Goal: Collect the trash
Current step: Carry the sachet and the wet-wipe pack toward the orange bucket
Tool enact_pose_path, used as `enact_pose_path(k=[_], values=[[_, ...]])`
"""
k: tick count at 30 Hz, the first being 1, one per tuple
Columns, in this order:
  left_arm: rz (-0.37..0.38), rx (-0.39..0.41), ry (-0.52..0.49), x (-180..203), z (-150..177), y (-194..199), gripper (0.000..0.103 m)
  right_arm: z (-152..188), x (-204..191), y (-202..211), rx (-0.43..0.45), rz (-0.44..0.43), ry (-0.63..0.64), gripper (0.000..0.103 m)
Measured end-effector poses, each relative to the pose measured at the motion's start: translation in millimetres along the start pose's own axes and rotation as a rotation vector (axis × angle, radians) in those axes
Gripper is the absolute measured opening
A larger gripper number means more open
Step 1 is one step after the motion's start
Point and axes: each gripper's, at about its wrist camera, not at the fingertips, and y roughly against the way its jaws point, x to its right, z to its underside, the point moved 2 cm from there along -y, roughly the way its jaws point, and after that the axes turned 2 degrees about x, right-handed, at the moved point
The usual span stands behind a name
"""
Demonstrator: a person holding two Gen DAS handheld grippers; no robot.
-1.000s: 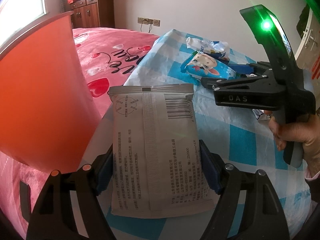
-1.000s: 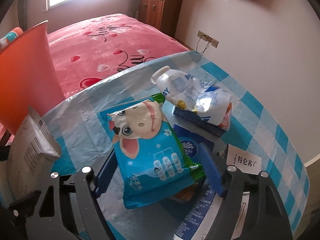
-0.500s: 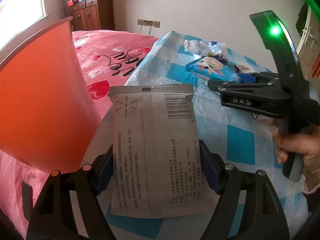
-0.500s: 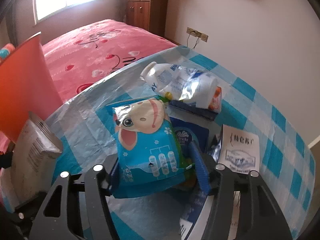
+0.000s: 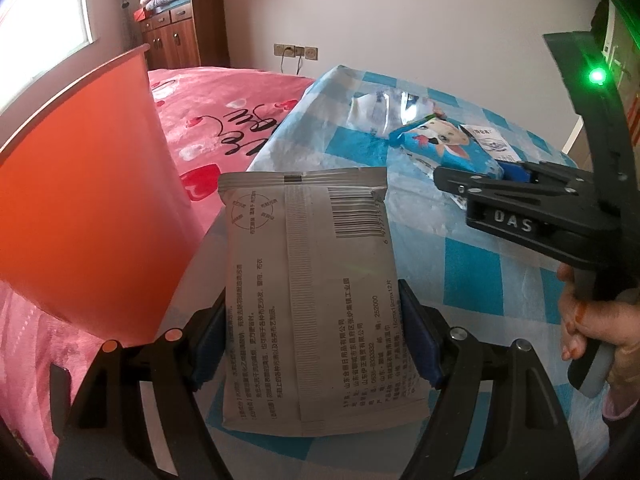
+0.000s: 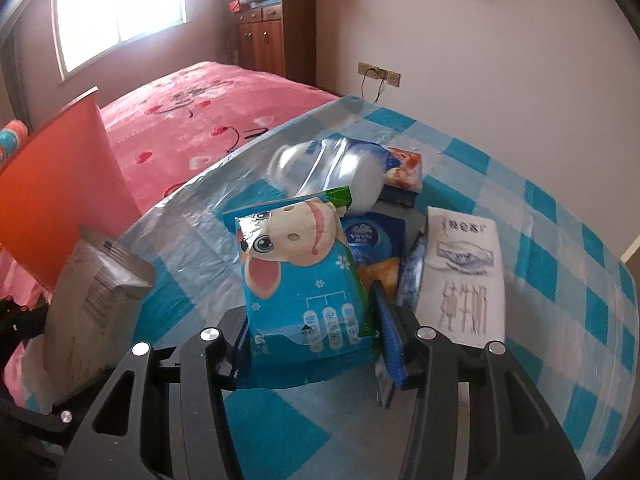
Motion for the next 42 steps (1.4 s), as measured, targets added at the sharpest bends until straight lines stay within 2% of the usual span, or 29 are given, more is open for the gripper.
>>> enact_pose_path(k=[24, 42], values=[[-0.020, 0.086, -0.083, 18.7, 6.2, 40.3, 0.077, 60.7, 1.2, 87.1, 0.053, 0.017, -0.117, 0.051], [-0.033, 0.175, -0.101, 12.8, 10.1, 88.6, 0.077, 77.2, -10.4, 133.4, 0.083, 0.024, -0.129, 0.051]])
